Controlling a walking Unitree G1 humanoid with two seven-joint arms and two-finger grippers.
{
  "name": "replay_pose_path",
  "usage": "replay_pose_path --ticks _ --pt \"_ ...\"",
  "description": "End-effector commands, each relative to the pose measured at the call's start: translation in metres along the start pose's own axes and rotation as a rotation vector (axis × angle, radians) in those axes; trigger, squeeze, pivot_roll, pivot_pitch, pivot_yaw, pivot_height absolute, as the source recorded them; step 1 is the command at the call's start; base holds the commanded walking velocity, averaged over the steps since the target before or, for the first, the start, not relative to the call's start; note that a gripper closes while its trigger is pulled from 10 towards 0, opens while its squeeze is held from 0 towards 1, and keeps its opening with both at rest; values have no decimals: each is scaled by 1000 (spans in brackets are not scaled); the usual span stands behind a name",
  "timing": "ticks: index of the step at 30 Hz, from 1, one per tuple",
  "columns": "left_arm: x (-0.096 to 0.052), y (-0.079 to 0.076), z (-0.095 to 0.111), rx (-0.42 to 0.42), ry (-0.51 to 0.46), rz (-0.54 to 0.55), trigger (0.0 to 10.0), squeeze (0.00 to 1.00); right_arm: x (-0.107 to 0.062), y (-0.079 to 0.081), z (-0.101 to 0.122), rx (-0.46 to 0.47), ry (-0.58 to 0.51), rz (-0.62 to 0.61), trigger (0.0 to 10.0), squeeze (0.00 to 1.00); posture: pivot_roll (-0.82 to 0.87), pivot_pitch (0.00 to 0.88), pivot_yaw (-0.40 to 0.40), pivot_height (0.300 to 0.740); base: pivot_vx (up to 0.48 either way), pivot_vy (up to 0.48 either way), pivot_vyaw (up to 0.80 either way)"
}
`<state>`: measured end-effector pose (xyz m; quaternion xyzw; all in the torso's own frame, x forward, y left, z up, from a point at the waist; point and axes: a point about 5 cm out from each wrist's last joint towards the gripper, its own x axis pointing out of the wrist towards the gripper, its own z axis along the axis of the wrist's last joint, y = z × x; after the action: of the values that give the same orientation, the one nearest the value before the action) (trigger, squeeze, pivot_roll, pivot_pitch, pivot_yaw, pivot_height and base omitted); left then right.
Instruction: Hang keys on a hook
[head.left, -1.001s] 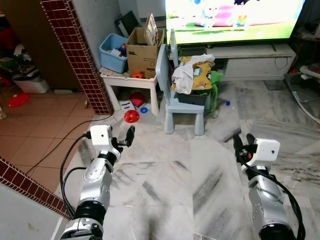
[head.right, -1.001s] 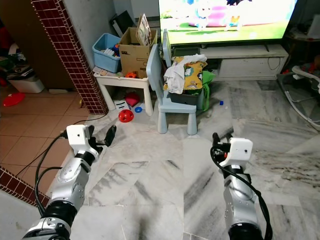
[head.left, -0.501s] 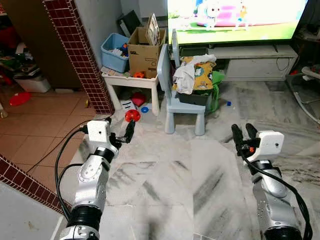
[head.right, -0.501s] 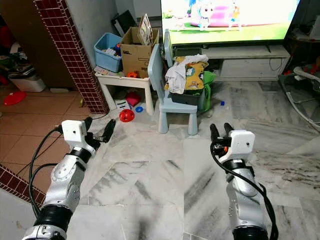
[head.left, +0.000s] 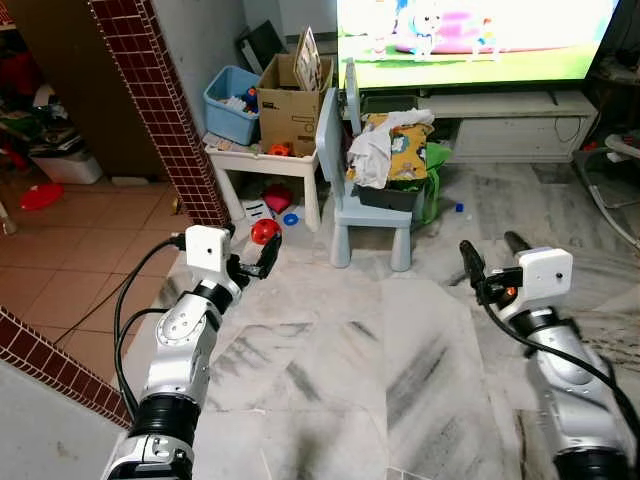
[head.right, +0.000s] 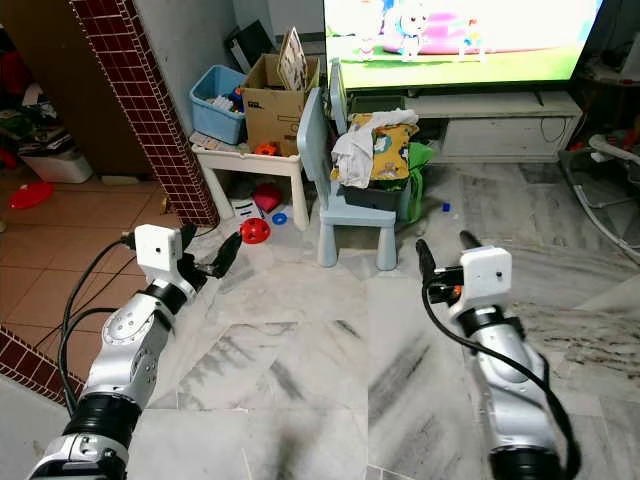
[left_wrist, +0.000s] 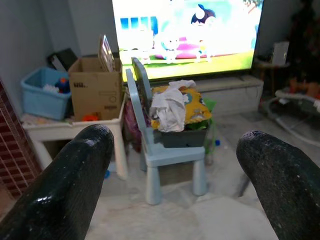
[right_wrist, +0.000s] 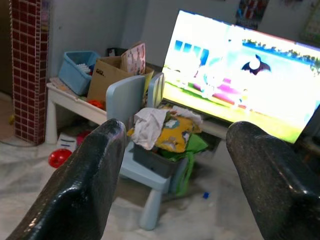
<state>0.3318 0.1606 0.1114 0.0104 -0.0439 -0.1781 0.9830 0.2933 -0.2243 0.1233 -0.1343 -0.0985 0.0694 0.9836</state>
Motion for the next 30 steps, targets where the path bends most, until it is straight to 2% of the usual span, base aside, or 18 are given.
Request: replay_pose_path --ticks 1,2,3,4,5,6,7,8,12,14,17,22,26,30 --pt "-3 1 -5 57 22 -12 10000 0 1 4 1 96 -6 -6 10000 0 -120 0 73 740 0 0 0" --pt "-5 1 -6 56 29 -8 10000 0 1 0 -1 322 9 -87 10000 0 -119 0 71 740 0 0 0" --pt "-5 4 -7 18 33 15 10000 0 1 -2 -2 404 15 -117 10000 0 -120 0 71 740 0 0 0" --pt "-4 6 -6 -14 34 38 10000 0 0 -2 -3 410 24 -118 10000 0 -120 0 71 740 0 0 0" --pt "-4 8 -5 -38 33 58 10000 0 -1 1 -3 362 31 -103 10000 0 -120 0 71 740 0 0 0" --pt "-4 8 -5 -38 33 58 10000 0 -1 1 -3 362 31 -103 10000 0 -120 0 71 740 0 0 0" --pt "-3 8 -5 -95 26 90 10000 0 -3 7 -7 289 47 -74 10000 0 -119 0 72 740 0 0 0" --pt "-4 8 -5 -124 20 107 10000 0 -5 10 -10 282 59 -77 10000 0 -117 0 73 740 0 0 0" --pt "-9 4 -9 -123 22 115 10000 0 -7 14 -12 289 60 -93 10000 0 -114 0 75 740 0 0 0" --pt "-13 2 -12 -147 27 125 10000 0 -9 16 -12 292 58 -103 10000 0 -112 0 77 740 0 0 0" --pt "-15 2 -11 -125 20 132 10000 0 -10 16 -10 308 64 -102 10000 0 -110 0 78 740 0 0 0" --pt "-18 4 -7 -124 14 147 10000 0 -13 17 -9 291 66 -120 10000 0 -102 0 77 740 0 0 0" --pt "-19 6 -8 -131 20 167 10000 0 -12 22 -11 236 76 -137 10000 0 -97 0 75 740 0 0 0" --pt "-25 3 -14 -143 43 180 10000 0 -14 27 -11 253 89 -168 10000 0 -94 0 76 740 0 0 716"
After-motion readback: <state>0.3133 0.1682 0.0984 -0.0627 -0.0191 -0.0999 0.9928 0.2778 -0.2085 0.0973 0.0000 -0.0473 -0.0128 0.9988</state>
